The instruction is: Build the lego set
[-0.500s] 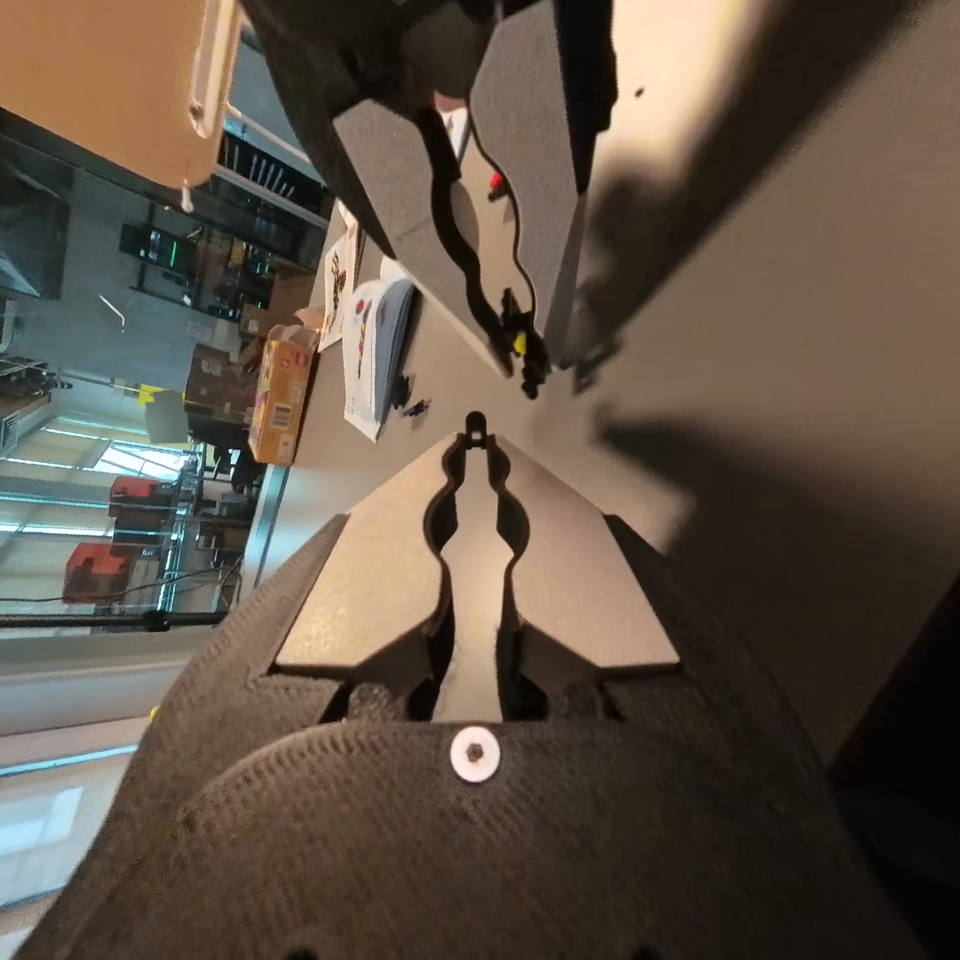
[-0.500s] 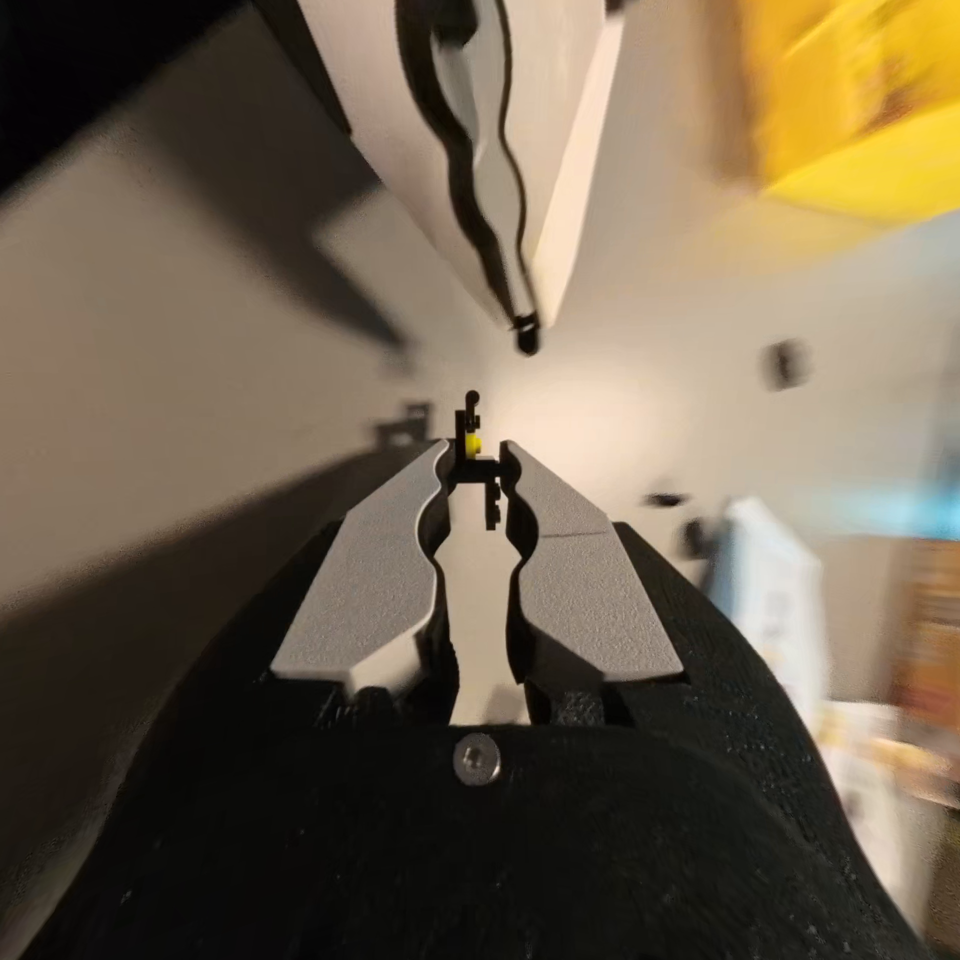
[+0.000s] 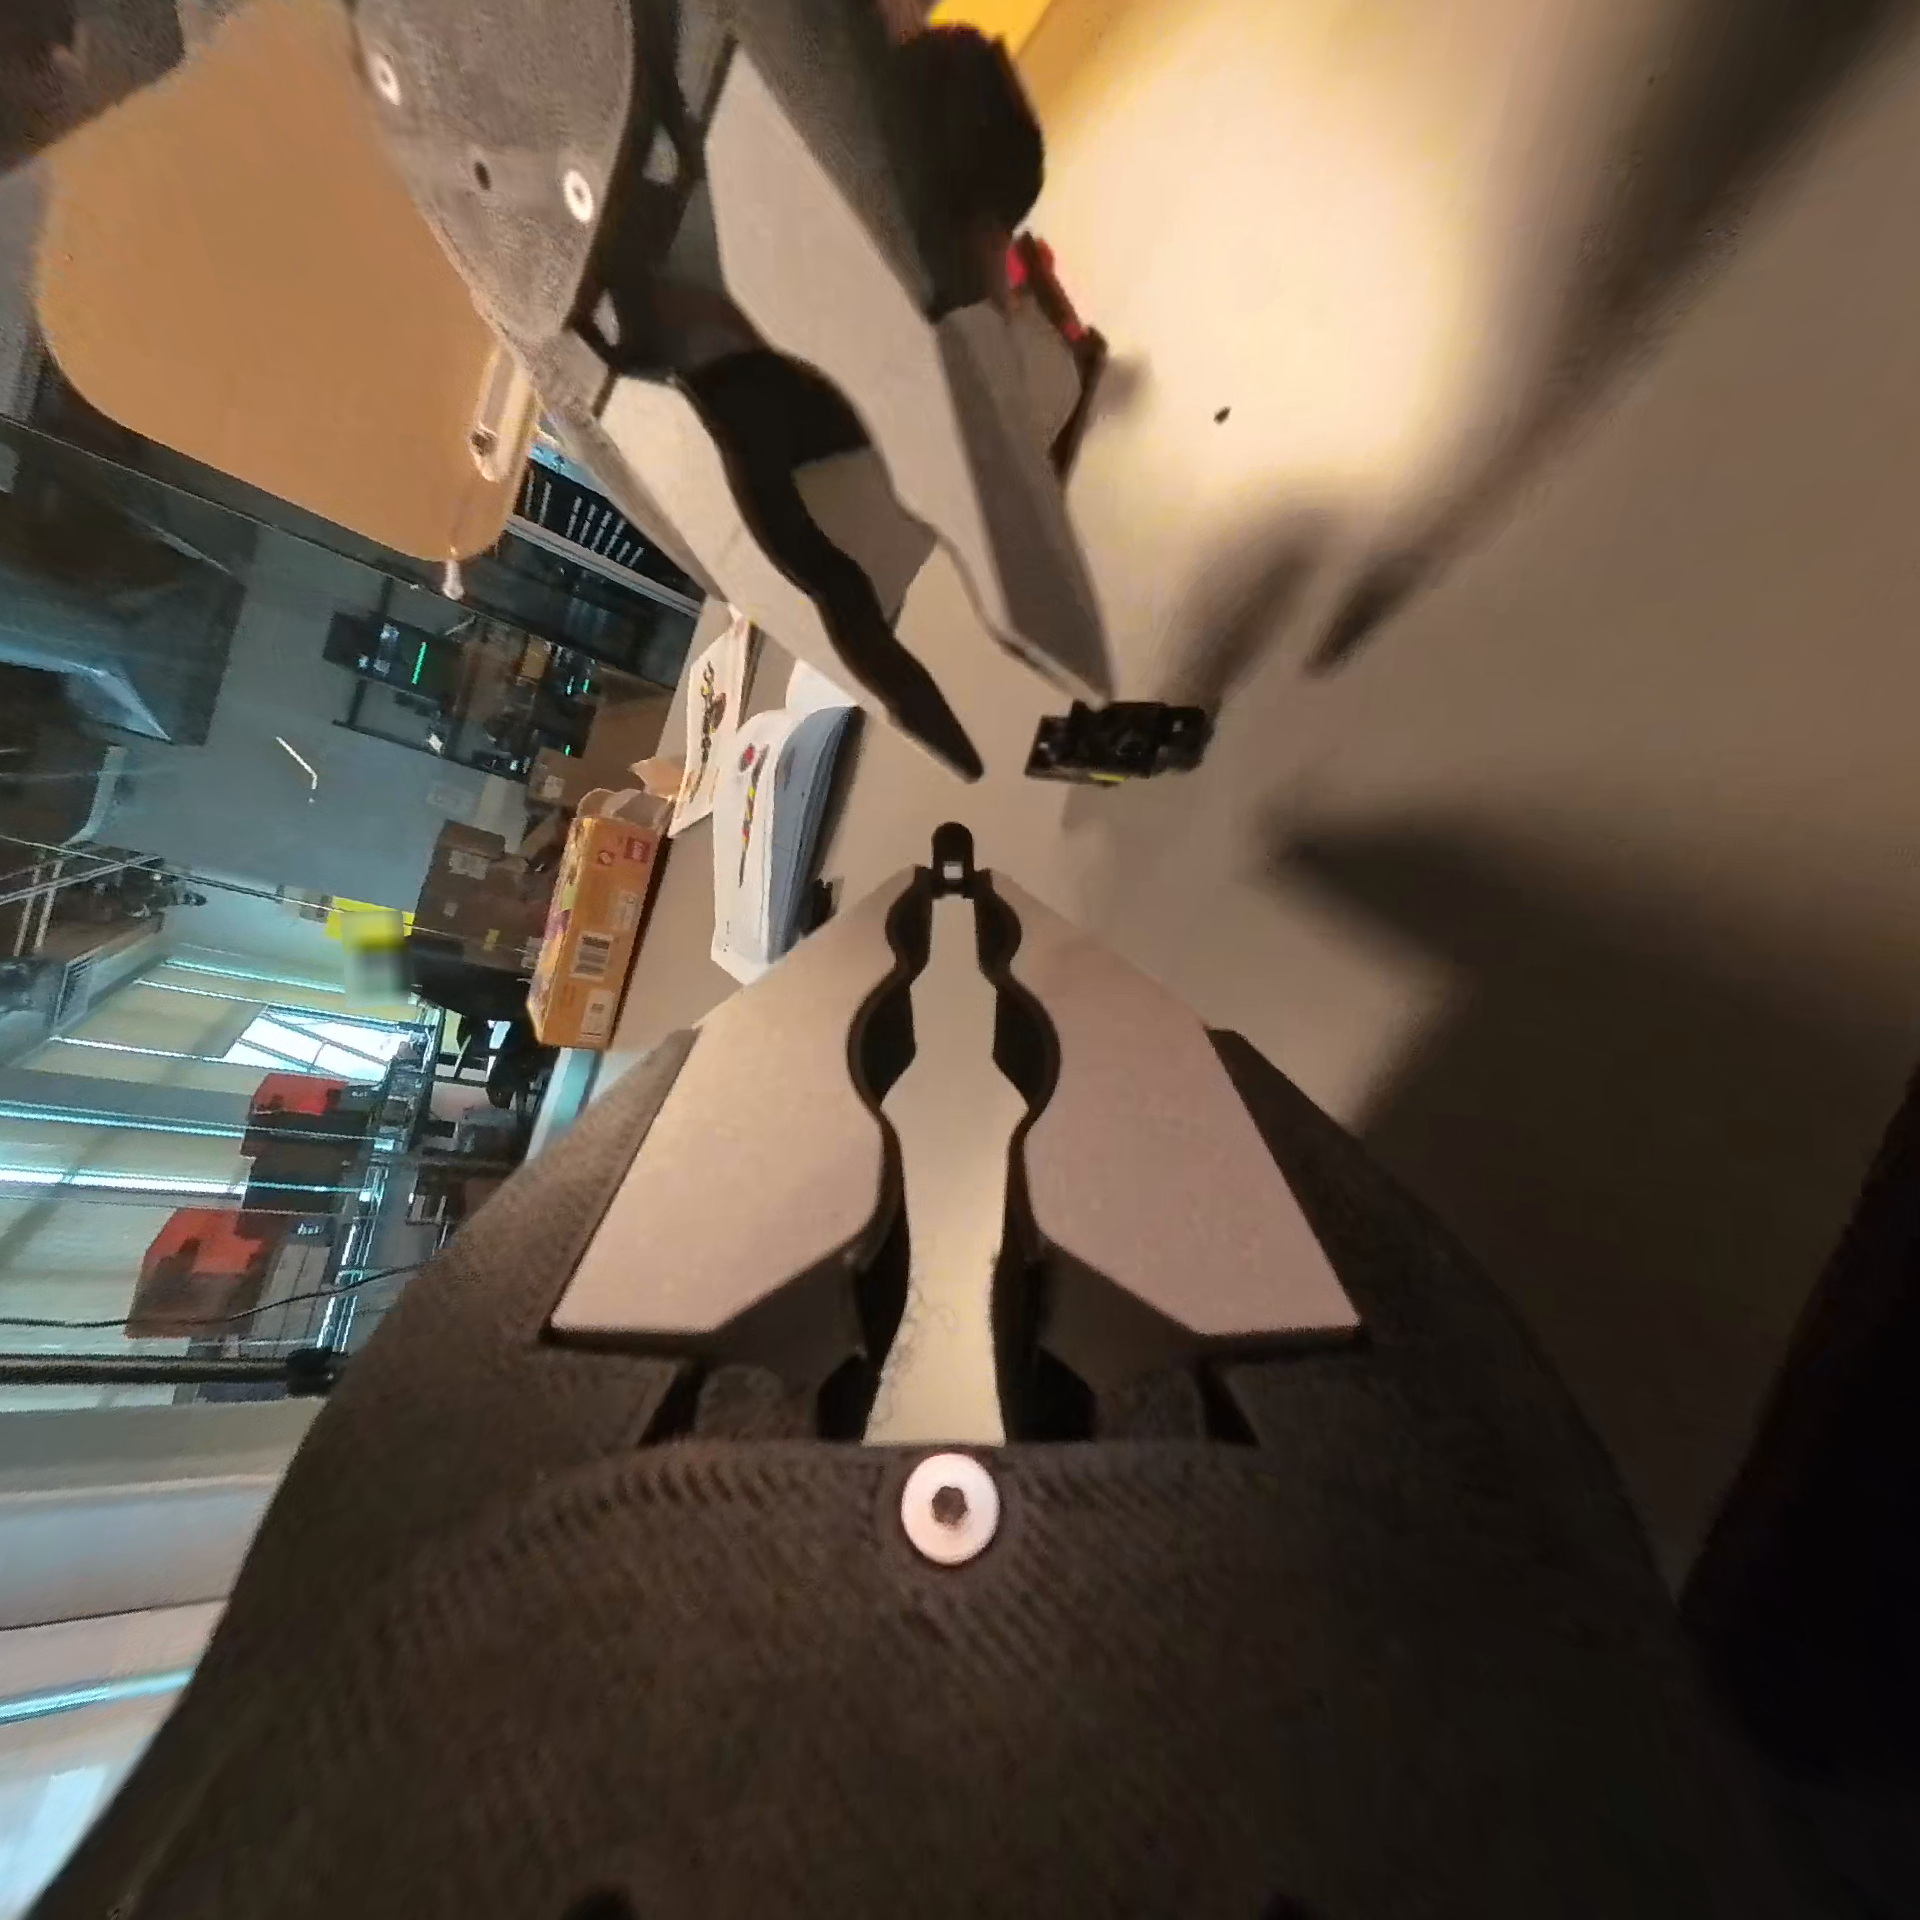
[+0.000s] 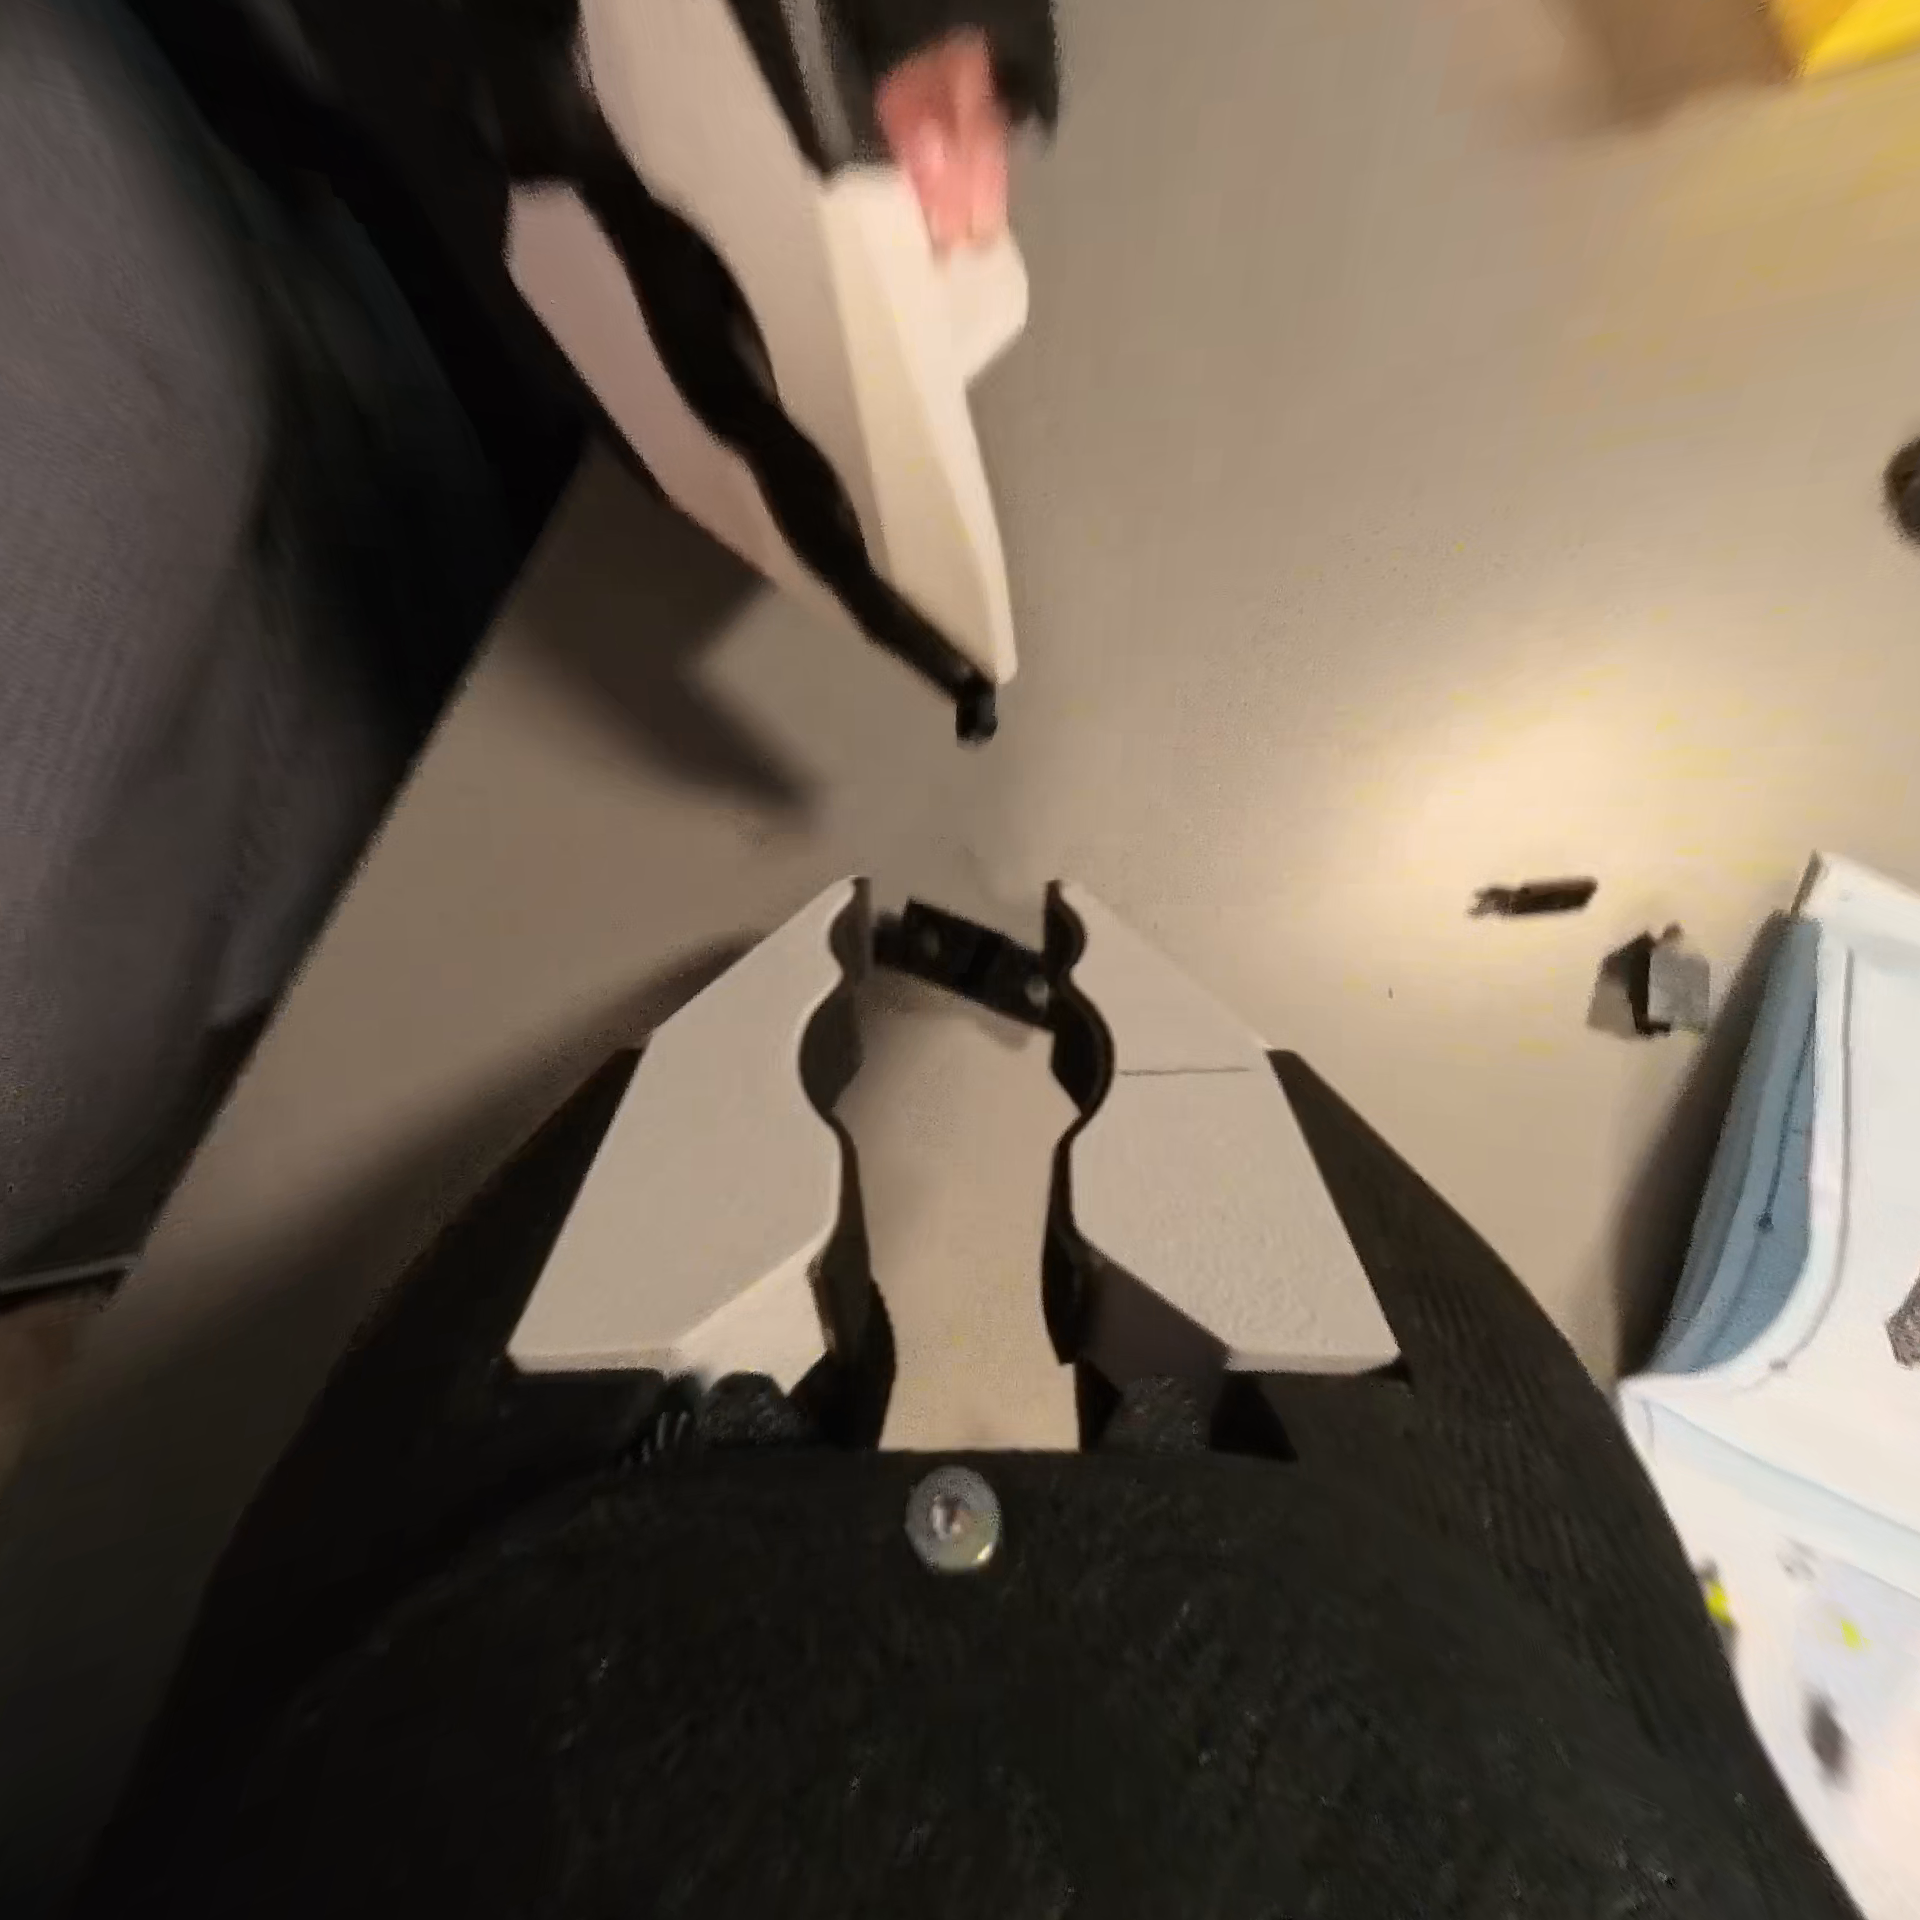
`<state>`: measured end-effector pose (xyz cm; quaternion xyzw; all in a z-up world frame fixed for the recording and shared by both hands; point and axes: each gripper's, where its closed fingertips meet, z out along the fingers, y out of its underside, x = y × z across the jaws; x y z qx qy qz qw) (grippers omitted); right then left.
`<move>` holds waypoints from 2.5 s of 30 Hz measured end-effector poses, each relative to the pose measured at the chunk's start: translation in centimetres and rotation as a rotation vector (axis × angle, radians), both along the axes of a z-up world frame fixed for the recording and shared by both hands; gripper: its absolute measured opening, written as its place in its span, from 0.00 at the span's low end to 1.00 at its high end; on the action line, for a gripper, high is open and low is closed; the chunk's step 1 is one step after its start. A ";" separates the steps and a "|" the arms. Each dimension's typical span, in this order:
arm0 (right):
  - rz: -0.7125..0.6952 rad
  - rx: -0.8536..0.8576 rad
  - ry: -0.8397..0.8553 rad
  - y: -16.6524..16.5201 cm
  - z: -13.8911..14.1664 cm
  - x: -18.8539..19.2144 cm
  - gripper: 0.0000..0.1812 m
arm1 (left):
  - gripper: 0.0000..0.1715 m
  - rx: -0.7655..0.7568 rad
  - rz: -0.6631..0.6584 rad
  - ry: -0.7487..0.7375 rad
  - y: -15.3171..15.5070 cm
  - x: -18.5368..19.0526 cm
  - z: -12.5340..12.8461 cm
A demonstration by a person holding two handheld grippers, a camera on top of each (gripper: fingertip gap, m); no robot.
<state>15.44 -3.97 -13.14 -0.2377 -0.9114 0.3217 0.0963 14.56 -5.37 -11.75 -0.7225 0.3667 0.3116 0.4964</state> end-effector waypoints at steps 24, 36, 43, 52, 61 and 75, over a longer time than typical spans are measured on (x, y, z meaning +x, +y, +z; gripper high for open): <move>0.045 -0.306 0.050 -1.6 2.9 0.4 0.00 | 0.04 0.067 -0.044 0.046 0.1 1.7 1.4; 0.222 -0.290 0.346 -2.0 4.8 1.2 0.00 | 0.08 -0.038 -0.191 -0.780 -0.4 2.8 3.0; 0.202 -0.259 0.395 -1.7 4.8 0.7 0.00 | 0.02 -0.050 -0.139 -0.792 0.0 2.2 2.6; 0.256 0.101 0.203 1.1 -0.9 1.4 0.33 | 0.02 -0.180 -0.101 -0.738 -1.2 1.7 0.5; 0.252 0.114 0.141 1.5 -1.6 1.6 0.19 | 0.02 -0.230 -0.114 -0.715 -1.8 2.0 -0.6; 0.290 0.747 0.152 2.4 -2.5 0.4 0.11 | 0.02 -0.074 -0.226 -0.914 -2.2 -2.2 2.8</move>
